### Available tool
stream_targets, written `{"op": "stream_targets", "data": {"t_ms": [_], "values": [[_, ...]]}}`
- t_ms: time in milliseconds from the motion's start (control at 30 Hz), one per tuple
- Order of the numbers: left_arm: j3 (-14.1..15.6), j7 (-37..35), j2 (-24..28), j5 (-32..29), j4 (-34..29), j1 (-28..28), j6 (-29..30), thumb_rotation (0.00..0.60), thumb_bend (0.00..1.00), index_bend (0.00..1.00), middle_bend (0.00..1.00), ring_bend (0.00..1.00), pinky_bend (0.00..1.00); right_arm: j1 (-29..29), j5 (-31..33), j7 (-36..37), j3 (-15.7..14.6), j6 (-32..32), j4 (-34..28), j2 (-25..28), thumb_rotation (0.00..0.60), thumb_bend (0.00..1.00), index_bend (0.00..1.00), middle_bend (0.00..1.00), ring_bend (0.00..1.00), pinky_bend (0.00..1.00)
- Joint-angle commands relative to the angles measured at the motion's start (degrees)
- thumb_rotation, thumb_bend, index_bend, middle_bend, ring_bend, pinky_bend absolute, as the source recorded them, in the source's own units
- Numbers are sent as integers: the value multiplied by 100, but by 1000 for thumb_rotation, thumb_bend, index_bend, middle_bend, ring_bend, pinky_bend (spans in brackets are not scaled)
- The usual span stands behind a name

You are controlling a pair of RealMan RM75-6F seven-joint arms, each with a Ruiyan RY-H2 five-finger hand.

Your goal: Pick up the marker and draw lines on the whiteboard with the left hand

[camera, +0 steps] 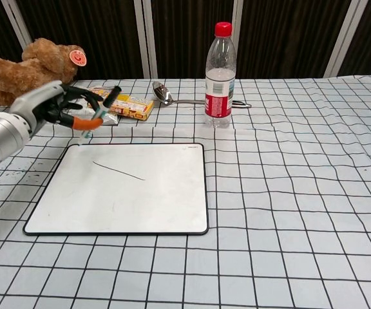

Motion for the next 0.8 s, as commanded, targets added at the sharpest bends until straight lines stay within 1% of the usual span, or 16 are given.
{"op": "stream_targets", "data": {"t_ms": [33,167,333,567,800], "values": [[-175,-144,232,-103,-264,72,103,600,497,725,182,11,95,2,2,-8,0,-3,-3,-2,600,210,0,0,0,0],[-146,-114,454,-154,-687,183,111,600,497,725,182,11,95,11,24,-39,7,-18,-10,-10,600,209,0,0,0,0],[38,-15,496,-202,-1150,309,79,600,495,724,182,11,95,17,36,-64,11,-24,-27,-14,600,210,0,0,0,0],[242,162,275,-217,-1440,319,37,600,495,725,182,11,95,19,57,-47,22,-36,-15,-12,600,210,0,0,0,0],[221,305,-30,-314,-1504,232,39,600,495,725,184,11,95,24,40,-14,23,-43,-3,-5,600,210,0,0,0,0]]}}
